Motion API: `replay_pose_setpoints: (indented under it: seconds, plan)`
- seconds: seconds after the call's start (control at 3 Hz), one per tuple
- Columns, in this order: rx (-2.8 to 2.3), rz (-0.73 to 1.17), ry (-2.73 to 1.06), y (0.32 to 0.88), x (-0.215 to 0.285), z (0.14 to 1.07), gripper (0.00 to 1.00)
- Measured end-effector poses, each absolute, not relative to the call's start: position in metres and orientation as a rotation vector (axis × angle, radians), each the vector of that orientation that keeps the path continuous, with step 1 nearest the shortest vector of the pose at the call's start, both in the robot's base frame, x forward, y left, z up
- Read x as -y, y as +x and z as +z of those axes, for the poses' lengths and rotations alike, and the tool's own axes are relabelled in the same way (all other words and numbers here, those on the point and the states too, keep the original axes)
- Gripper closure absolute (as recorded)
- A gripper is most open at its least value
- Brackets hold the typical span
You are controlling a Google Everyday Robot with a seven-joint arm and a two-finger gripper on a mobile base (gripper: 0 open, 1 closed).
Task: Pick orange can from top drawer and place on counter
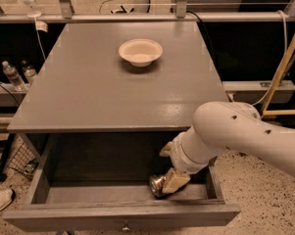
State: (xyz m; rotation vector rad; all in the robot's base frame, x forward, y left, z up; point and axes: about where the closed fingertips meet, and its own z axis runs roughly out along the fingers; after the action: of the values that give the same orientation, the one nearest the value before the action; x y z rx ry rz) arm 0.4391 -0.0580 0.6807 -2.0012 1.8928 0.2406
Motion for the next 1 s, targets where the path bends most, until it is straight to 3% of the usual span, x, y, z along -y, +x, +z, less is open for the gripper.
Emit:
replay_pose_setpoints:
  seconds: [0.33, 0.67, 1.0]
  plan:
    - [-1.904, 0.234, -1.988, 0.451, 0.059, 0.677, 0.34]
    - [-1.916, 0.245, -1.992, 0.458, 0.057, 0.667, 0.25]
    - [-1.926, 0.264, -1.99, 0.457, 0.056, 0.658, 0.25]
